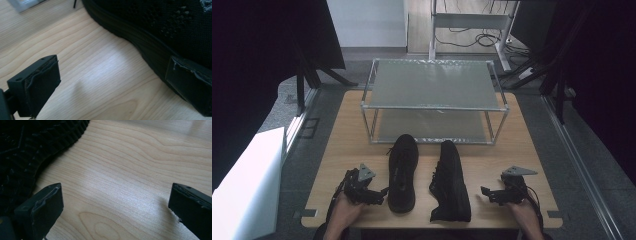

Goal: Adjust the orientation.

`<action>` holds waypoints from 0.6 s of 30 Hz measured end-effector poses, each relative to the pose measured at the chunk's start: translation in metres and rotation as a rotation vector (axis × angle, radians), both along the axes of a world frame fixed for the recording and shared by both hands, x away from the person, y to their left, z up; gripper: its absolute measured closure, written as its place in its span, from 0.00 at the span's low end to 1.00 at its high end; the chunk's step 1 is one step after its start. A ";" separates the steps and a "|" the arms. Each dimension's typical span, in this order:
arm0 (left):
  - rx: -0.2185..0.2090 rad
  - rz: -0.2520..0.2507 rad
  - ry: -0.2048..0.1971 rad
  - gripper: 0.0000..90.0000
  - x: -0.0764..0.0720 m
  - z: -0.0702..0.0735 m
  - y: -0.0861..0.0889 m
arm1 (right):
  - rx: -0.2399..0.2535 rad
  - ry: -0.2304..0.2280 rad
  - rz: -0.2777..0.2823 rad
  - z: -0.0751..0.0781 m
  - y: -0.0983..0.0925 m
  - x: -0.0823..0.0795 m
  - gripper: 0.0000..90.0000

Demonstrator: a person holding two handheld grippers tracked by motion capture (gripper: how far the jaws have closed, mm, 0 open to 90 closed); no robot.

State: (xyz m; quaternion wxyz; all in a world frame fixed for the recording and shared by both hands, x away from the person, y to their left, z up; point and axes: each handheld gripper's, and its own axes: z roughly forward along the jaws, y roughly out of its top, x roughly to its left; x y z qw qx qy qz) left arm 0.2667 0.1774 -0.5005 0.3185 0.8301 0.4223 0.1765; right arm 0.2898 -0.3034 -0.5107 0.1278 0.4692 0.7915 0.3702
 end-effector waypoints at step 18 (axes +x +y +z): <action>-0.001 0.120 -0.026 0.00 0.005 -0.001 0.011 | 0.027 -0.010 -0.005 0.002 -0.002 0.000 0.00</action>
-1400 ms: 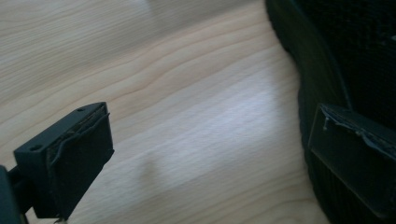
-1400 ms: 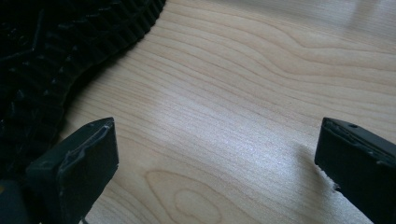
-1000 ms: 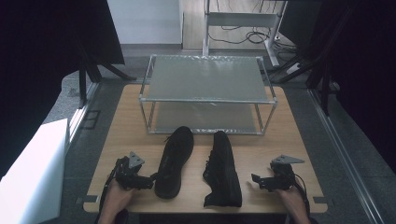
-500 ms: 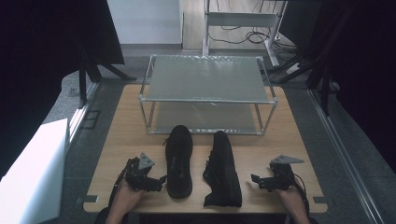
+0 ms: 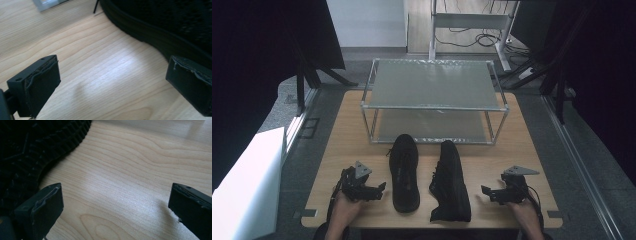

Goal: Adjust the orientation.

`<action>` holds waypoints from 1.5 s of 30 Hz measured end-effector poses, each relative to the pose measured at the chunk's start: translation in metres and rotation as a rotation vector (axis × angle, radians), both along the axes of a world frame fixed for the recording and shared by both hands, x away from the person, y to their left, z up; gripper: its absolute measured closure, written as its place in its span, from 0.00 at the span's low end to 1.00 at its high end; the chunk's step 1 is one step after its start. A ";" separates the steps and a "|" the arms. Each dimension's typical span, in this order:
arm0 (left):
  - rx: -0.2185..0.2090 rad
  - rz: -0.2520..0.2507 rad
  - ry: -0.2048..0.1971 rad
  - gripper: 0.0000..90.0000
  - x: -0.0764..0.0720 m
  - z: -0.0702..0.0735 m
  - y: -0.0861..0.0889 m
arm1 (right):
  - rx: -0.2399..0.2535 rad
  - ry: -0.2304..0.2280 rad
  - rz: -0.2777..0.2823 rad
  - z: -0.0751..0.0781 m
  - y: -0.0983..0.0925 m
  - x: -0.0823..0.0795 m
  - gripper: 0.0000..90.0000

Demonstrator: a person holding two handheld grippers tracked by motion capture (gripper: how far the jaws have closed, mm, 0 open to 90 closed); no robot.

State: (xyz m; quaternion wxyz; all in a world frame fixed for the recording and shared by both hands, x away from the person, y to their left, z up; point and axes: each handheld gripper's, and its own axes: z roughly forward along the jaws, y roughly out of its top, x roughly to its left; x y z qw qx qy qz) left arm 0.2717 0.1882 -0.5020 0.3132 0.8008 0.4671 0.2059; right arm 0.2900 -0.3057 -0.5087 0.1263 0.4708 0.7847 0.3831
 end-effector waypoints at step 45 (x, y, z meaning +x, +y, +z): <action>-0.001 0.058 -0.056 0.00 -0.001 0.002 0.007 | 0.043 -0.075 0.099 0.053 0.042 0.006 0.00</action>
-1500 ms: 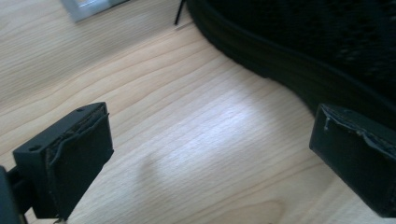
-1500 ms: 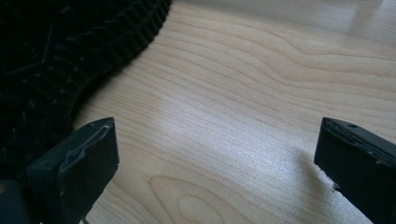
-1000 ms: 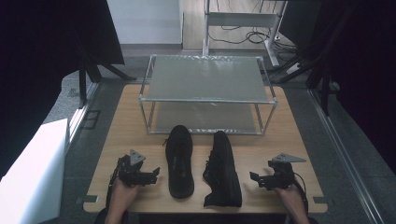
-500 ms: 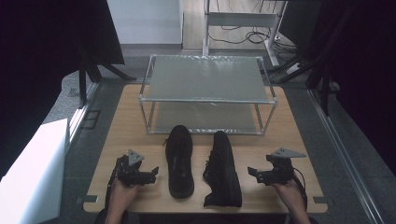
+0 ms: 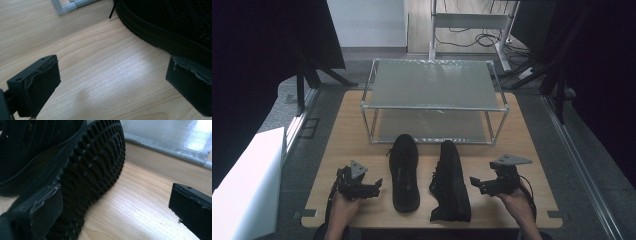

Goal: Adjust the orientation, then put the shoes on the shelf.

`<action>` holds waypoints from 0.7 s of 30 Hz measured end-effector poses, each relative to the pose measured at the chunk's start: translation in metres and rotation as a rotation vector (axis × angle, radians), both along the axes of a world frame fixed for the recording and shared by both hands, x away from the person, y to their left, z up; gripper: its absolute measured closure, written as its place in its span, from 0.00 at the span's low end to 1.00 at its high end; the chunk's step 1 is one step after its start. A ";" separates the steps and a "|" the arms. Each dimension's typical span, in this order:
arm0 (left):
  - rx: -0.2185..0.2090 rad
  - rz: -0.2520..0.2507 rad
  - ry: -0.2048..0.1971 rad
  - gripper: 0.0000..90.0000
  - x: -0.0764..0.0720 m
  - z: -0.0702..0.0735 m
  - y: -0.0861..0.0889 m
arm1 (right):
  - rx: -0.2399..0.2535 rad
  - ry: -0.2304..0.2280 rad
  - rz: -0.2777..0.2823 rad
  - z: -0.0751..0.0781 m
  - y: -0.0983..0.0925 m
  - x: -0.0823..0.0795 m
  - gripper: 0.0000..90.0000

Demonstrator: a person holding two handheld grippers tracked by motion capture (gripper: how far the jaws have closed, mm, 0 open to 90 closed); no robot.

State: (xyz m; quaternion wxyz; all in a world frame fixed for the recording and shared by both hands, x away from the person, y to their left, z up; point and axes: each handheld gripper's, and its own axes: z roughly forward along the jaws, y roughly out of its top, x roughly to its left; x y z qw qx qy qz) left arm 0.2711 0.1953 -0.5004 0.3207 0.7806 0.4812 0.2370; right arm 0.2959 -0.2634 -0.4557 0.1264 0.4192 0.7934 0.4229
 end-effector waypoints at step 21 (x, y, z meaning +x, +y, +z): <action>0.018 0.005 0.019 0.00 0.001 -0.001 -0.001 | -0.052 -0.015 0.009 0.006 0.041 0.015 0.00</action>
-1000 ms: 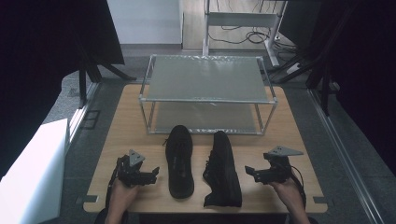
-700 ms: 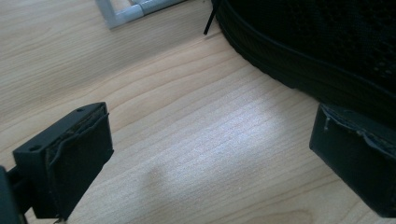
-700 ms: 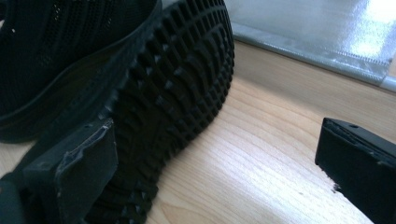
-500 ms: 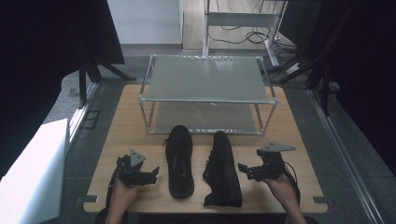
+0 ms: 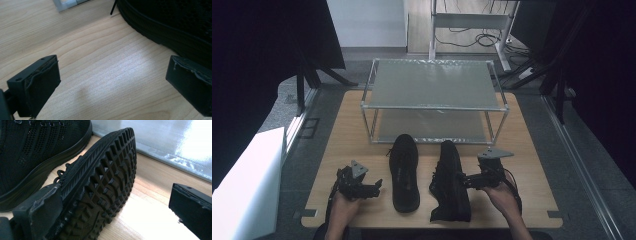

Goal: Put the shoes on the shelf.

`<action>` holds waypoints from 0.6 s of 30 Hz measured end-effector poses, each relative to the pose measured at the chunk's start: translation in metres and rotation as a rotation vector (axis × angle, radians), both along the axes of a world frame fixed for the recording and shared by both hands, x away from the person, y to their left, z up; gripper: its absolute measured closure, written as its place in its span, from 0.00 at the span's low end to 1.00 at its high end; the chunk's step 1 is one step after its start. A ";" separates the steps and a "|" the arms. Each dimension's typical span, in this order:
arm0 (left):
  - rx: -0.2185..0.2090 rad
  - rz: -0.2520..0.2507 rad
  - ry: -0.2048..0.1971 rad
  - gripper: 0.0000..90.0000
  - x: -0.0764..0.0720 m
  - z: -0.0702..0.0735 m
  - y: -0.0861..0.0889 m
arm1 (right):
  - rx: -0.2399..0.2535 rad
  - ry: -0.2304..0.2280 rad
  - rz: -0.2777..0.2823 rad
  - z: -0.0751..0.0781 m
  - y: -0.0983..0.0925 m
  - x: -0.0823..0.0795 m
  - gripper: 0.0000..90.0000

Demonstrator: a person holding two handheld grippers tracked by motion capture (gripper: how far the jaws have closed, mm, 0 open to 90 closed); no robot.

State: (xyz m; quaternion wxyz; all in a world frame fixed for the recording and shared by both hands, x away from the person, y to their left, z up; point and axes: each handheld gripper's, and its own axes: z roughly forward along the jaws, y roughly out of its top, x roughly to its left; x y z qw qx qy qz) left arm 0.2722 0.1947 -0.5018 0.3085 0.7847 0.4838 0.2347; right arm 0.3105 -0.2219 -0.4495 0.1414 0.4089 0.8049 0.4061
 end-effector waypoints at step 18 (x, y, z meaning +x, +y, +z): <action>0.012 0.003 0.011 0.00 0.000 -0.001 0.000 | 0.006 0.027 -0.104 0.003 -0.041 -0.003 0.00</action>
